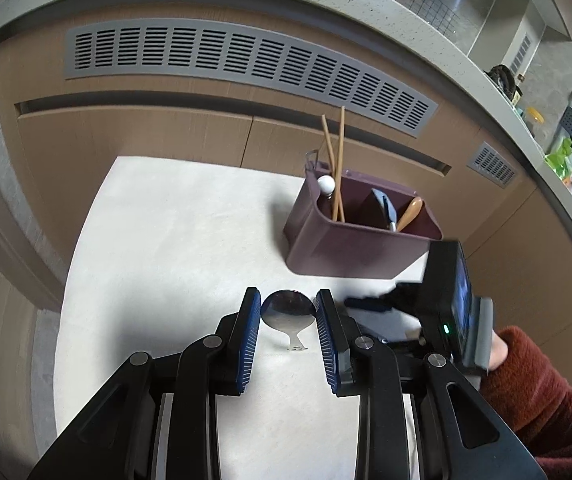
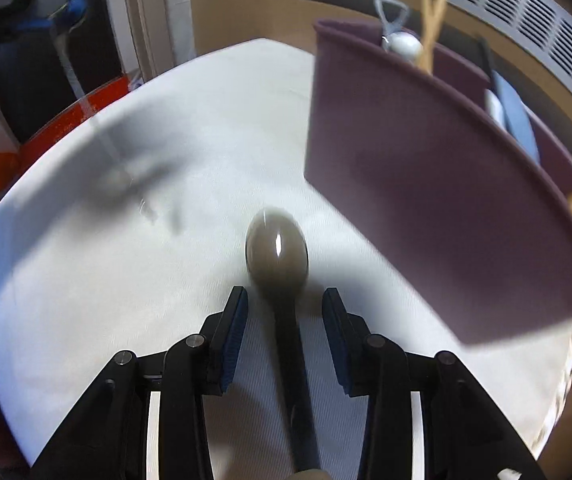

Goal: Organize utensils
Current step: 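Lift the dark spoon and metal spoon over the purple caddy and release both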

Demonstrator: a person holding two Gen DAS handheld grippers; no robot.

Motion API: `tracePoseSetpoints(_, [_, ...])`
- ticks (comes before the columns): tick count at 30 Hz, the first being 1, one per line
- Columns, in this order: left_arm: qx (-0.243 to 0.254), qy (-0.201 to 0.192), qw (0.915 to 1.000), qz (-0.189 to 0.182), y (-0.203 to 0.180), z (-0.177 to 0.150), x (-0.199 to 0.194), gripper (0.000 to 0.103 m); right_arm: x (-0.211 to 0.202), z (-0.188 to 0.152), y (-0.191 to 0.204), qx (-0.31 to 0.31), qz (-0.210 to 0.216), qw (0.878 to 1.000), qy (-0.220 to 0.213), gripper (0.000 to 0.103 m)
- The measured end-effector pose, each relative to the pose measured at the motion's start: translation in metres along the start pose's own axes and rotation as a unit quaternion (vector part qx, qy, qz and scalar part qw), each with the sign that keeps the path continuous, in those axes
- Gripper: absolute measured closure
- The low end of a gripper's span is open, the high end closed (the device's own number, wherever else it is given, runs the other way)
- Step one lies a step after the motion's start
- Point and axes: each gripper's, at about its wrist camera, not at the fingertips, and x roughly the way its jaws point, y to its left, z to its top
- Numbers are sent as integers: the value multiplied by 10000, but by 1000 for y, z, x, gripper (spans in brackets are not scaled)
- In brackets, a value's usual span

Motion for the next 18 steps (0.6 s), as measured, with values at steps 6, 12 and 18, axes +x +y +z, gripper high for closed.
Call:
tracePoseSetpoints(6, [98,71,9999,-71,-5,-3,1,74,-6,15,-13,566,63,9981,-230,74])
tracePoseSetpoints(12, [331,-451,9969,-553,-27,31,-35,74,-109,0,-31,1207,-9,9839,-1319,74])
tracePoseSetpoints(18, [874,-1451,9838,-579,-65,95,-78,74,-247,18,-65,1665,-759,9324,-3118,74])
